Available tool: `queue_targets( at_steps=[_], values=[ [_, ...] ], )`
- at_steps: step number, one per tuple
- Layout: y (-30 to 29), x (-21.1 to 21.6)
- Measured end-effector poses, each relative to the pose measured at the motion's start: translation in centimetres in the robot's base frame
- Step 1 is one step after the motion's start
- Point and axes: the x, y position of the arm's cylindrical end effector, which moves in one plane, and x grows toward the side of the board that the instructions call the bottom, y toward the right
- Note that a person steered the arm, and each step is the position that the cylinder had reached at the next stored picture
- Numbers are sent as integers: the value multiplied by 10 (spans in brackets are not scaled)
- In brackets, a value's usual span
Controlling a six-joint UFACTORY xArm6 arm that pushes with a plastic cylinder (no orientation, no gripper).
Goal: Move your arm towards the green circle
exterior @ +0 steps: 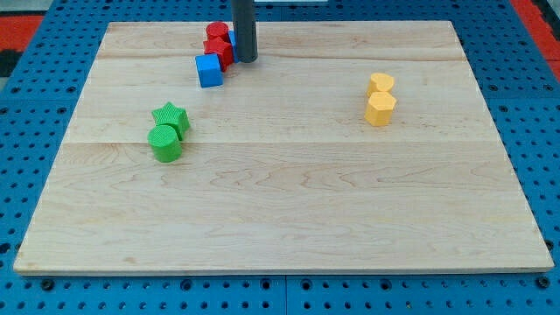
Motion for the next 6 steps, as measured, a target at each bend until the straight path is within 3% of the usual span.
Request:
queue_targets(
  at_steps=[3,5,6],
  values=[
    [-1,91],
    [-19,195],
    [-50,210]
  ],
)
